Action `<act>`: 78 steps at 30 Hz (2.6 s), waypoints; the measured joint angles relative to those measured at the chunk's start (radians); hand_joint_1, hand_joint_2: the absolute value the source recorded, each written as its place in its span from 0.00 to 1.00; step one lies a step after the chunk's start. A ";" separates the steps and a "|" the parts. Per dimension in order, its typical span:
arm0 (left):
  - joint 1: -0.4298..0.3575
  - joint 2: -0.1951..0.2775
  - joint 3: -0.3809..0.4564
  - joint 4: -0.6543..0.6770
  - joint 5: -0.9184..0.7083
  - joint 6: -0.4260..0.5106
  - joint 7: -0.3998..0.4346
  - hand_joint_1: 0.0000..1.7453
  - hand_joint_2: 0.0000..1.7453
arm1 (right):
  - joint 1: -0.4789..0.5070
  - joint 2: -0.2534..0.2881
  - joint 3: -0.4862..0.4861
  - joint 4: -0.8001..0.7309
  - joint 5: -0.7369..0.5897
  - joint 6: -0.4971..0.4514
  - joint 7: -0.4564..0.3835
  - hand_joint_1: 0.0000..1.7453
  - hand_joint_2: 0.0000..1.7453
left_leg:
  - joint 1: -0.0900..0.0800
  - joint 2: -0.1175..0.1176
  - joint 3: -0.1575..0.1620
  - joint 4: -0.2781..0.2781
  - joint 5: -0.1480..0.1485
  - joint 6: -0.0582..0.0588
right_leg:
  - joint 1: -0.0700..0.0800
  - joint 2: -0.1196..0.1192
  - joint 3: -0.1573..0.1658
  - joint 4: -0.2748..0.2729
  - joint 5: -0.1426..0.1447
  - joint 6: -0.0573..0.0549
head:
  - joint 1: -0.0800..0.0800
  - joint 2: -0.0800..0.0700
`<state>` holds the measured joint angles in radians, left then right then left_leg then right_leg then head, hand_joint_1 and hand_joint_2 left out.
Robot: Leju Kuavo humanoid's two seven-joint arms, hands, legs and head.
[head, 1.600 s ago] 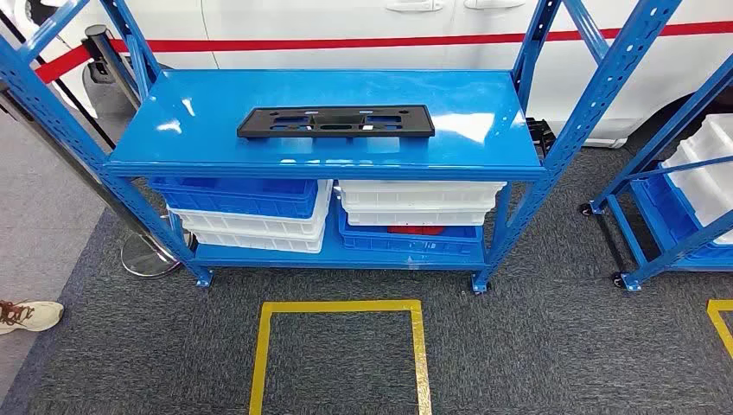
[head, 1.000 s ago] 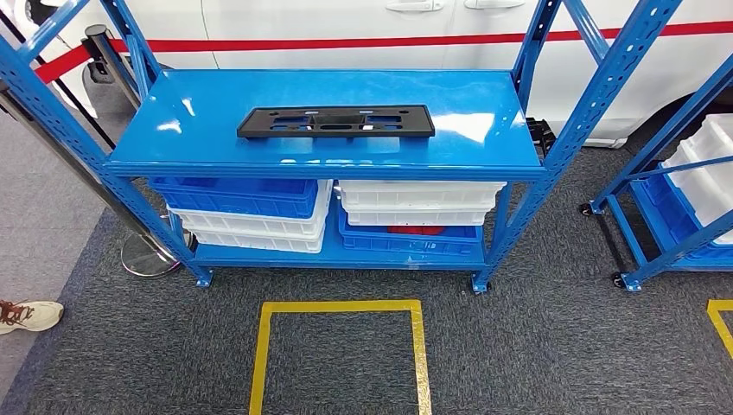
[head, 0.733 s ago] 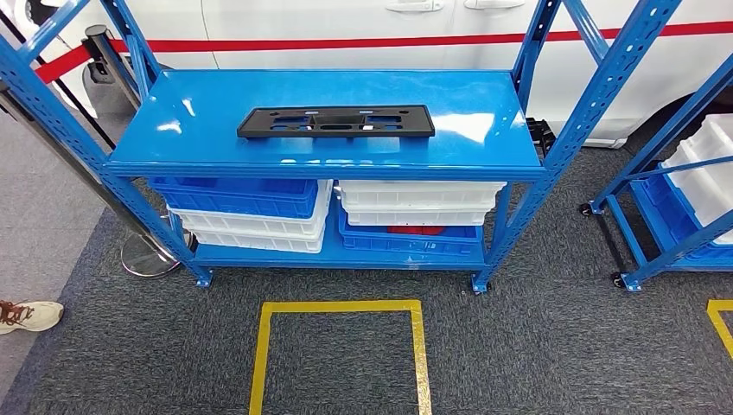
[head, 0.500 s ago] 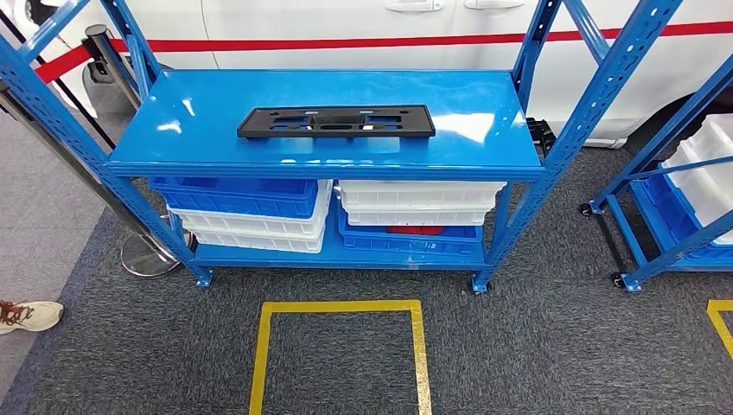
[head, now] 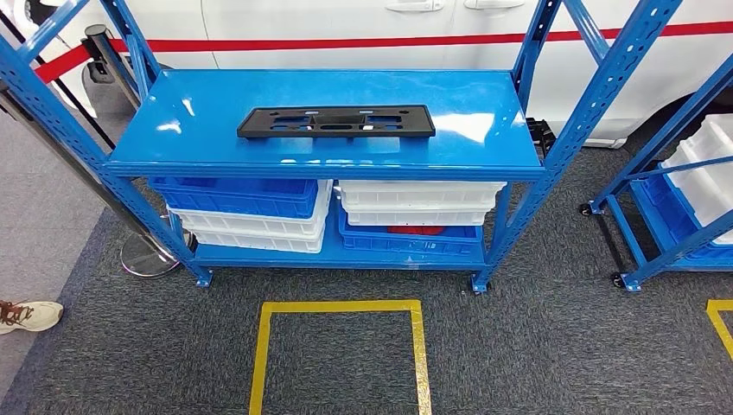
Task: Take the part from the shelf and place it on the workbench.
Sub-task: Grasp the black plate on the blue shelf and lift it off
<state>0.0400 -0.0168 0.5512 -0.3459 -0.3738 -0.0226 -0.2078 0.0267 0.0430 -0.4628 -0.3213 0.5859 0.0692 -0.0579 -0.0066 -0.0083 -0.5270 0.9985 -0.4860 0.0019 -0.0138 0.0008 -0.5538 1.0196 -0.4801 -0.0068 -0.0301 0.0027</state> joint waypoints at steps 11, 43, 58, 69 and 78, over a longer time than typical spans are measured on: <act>-0.043 -0.011 0.197 0.034 -0.134 -0.010 -0.071 0.00 0.00 | -0.115 0.054 -0.127 0.016 0.159 0.099 -0.169 0.00 0.75 | -0.001 0.000 -0.001 0.004 0.000 0.001 | -0.001 0.000 0.000 -0.001 0.002 0.002 | 0.000 0.000; -0.092 -0.037 0.476 0.080 -0.296 -0.013 -0.135 0.00 0.00 | -0.188 0.085 0.346 -0.812 -0.297 0.331 -0.467 0.00 0.00 | 0.026 0.002 -0.147 0.286 -0.101 -0.028 | -0.010 -0.002 -0.017 -0.011 0.026 -0.006 | 0.001 0.000; -0.110 -0.050 0.583 0.093 -0.347 -0.012 -0.134 0.00 0.00 | -0.231 0.018 0.635 -1.261 -0.498 0.358 -0.572 0.00 0.00 | 0.010 0.000 -0.043 0.030 0.017 0.030 | -0.002 0.000 -0.167 0.293 -0.098 0.030 | 0.004 0.000; -0.125 -0.061 0.647 0.106 -0.380 -0.009 -0.135 0.00 0.00 | -0.261 -0.078 0.794 -1.465 -0.656 0.381 -0.633 0.00 0.00 | -0.008 -0.001 -0.028 0.047 -0.021 0.014 | 0.018 -0.002 -0.023 -0.024 0.038 -0.029 | -0.006 0.000; -0.117 -0.062 0.653 0.109 -0.334 0.002 -0.140 0.00 0.00 | -0.255 -0.128 0.811 -1.476 -0.706 0.422 -0.639 0.00 0.00 | 0.032 0.007 -0.102 0.105 0.038 -0.038 | -0.010 -0.002 0.039 -0.023 -0.017 0.011 | -0.012 0.000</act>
<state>-0.0773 -0.0786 1.2042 -0.2365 -0.7080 -0.0207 -0.3475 -0.2287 -0.0855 0.3480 -1.7973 -0.1198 0.4917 -0.6970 0.0255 -0.0017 -0.6294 1.1032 -0.4482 -0.0363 -0.0238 -0.0010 -0.5145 0.9966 -0.4968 0.0040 -0.0420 0.0027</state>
